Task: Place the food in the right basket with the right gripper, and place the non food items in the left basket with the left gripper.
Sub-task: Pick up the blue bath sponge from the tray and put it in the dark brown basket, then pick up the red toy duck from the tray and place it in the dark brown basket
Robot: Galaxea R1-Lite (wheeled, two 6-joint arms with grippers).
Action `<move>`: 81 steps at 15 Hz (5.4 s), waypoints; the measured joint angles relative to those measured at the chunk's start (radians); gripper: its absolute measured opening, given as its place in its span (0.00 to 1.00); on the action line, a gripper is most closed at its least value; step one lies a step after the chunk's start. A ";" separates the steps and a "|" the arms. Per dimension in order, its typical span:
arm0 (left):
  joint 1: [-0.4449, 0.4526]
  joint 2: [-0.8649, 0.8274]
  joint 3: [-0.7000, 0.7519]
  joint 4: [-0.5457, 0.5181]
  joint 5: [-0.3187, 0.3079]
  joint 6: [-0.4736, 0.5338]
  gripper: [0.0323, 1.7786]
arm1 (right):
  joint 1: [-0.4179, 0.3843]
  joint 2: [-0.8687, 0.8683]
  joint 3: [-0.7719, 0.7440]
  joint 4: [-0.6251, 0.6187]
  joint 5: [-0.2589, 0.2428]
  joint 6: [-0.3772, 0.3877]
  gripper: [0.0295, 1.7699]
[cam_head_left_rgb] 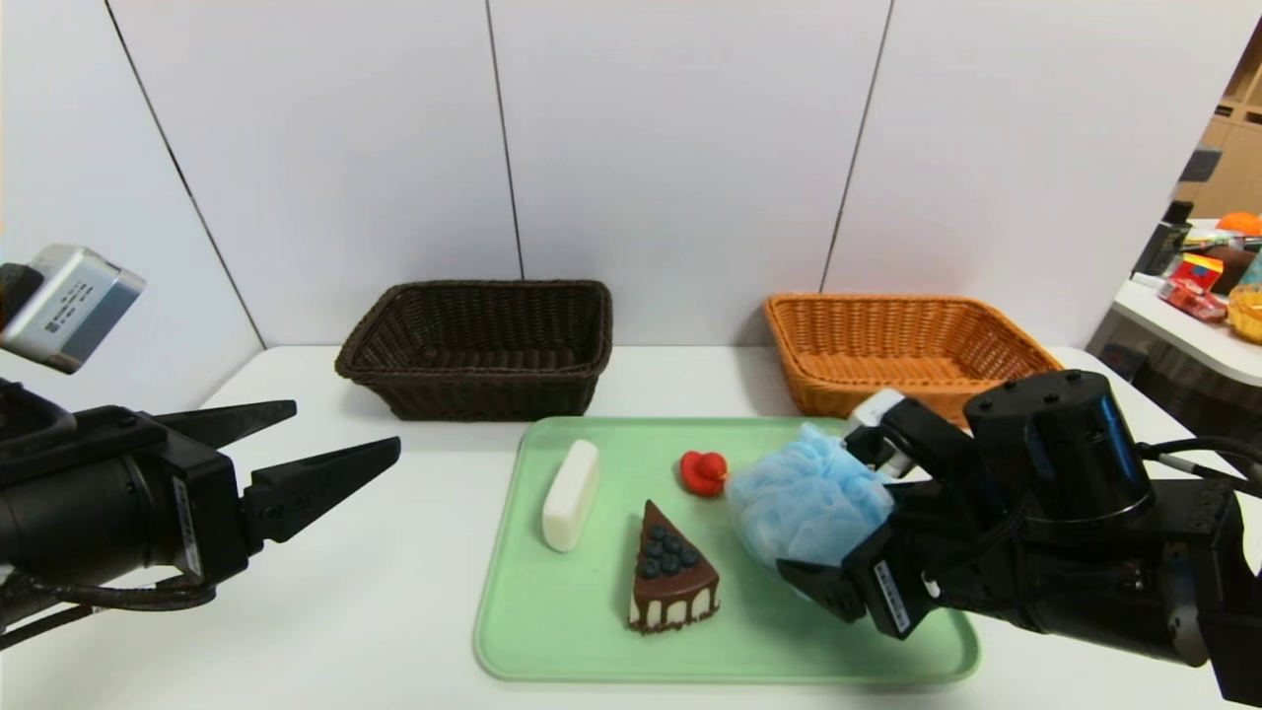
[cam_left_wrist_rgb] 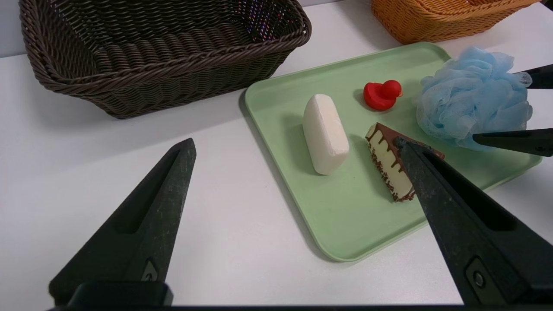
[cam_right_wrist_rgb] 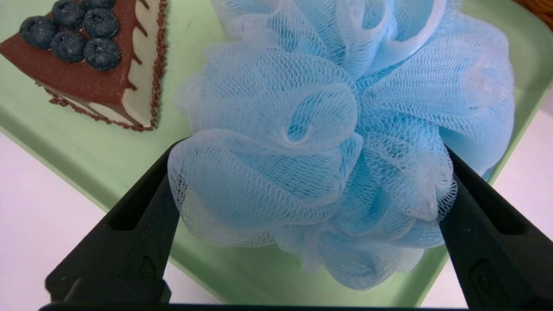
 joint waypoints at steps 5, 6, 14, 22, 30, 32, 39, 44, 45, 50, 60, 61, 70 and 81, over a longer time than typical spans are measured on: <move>-0.004 -0.001 0.000 0.000 0.000 0.000 0.95 | 0.004 0.004 0.014 -0.060 0.000 -0.005 0.56; -0.004 -0.002 0.000 0.000 0.001 0.000 0.95 | 0.008 0.003 0.020 -0.062 0.000 -0.008 0.50; -0.004 -0.003 0.000 0.000 -0.001 0.000 0.95 | 0.018 -0.022 0.035 -0.060 -0.001 -0.013 0.02; -0.004 -0.002 0.004 0.000 -0.001 0.000 0.95 | 0.046 -0.149 0.024 -0.030 -0.015 -0.061 0.02; -0.004 -0.002 0.000 -0.005 0.000 0.000 0.95 | 0.054 -0.261 -0.289 0.147 -0.016 -0.106 0.02; -0.004 -0.001 0.000 -0.004 0.000 0.000 0.95 | 0.067 -0.250 -0.392 0.159 -0.016 -0.141 0.02; -0.004 -0.009 0.006 -0.003 0.005 0.000 0.95 | 0.114 -0.048 -0.687 0.140 -0.029 -0.179 0.02; -0.004 -0.016 0.017 -0.004 0.004 0.000 0.95 | 0.120 0.216 -0.958 0.070 -0.017 -0.178 0.02; -0.004 -0.018 0.020 -0.006 0.003 0.000 0.95 | 0.122 0.279 -1.036 0.059 -0.014 -0.177 0.02; -0.004 -0.024 0.044 -0.006 0.003 -0.003 0.95 | 0.146 0.562 -1.304 0.036 0.009 -0.179 0.02; -0.004 -0.034 0.061 -0.010 0.002 0.003 0.95 | 0.126 0.831 -1.328 -0.153 0.048 -0.181 0.02; -0.004 -0.034 0.061 -0.010 0.002 0.003 0.95 | 0.121 0.837 -1.328 -0.157 0.047 -0.180 0.02; -0.004 -0.031 0.063 -0.010 0.004 0.003 0.95 | 0.117 0.857 -1.326 -0.187 0.042 -0.197 0.46; -0.004 -0.026 0.070 -0.010 0.007 0.001 0.95 | 0.129 0.660 -1.102 -0.173 0.074 -0.226 0.84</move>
